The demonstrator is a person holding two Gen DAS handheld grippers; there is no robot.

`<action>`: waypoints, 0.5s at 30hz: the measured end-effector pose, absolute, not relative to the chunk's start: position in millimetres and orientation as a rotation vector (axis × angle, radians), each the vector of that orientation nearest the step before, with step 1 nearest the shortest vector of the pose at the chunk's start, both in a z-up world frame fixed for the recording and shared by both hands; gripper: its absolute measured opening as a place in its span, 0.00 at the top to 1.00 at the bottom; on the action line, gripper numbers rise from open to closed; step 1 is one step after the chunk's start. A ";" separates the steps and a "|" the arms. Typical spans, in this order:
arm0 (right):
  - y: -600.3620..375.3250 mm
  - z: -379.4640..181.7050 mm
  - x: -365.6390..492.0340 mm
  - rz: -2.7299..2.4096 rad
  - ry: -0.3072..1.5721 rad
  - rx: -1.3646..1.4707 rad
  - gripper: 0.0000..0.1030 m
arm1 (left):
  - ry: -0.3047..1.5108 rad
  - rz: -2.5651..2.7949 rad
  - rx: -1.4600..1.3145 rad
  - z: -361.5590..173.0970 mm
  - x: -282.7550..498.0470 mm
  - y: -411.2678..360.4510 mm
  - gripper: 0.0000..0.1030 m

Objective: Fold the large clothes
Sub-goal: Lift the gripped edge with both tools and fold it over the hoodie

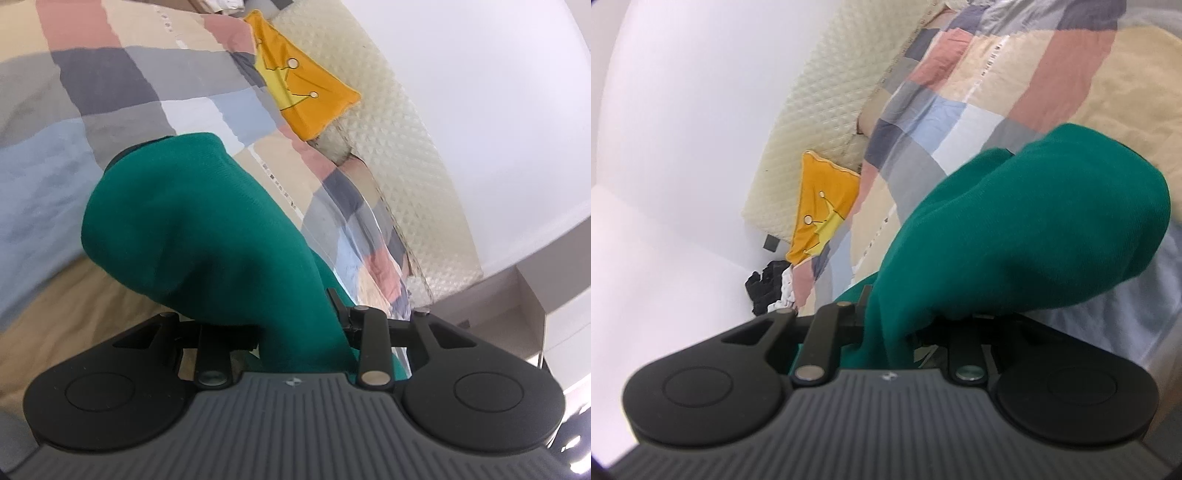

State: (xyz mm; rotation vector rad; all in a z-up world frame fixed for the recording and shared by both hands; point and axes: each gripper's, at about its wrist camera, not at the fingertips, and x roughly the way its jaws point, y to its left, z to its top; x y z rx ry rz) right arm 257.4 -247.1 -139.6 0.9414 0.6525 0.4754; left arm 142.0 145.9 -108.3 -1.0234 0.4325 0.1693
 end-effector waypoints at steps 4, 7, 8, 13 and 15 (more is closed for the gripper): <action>-256.7 -130.9 234.1 0.480 0.660 0.932 0.76 | 0.464 0.158 -1.000 -97.5 111.1 137.7 0.62; -263.0 -129.1 217.7 0.473 0.687 0.913 0.76 | 0.486 0.154 -0.995 -97.7 88.8 131.2 0.62; -265.1 -128.8 211.9 0.465 0.694 0.905 0.76 | 0.493 0.152 -0.995 -99.0 81.3 128.9 0.62; -261.5 -127.3 196.1 0.425 0.688 0.810 0.75 | 0.525 0.152 -0.990 -105.4 66.2 123.7 0.62; -260.3 -127.9 195.5 0.425 0.688 0.799 0.75 | 0.528 0.152 -0.986 -105.5 65.6 124.9 0.62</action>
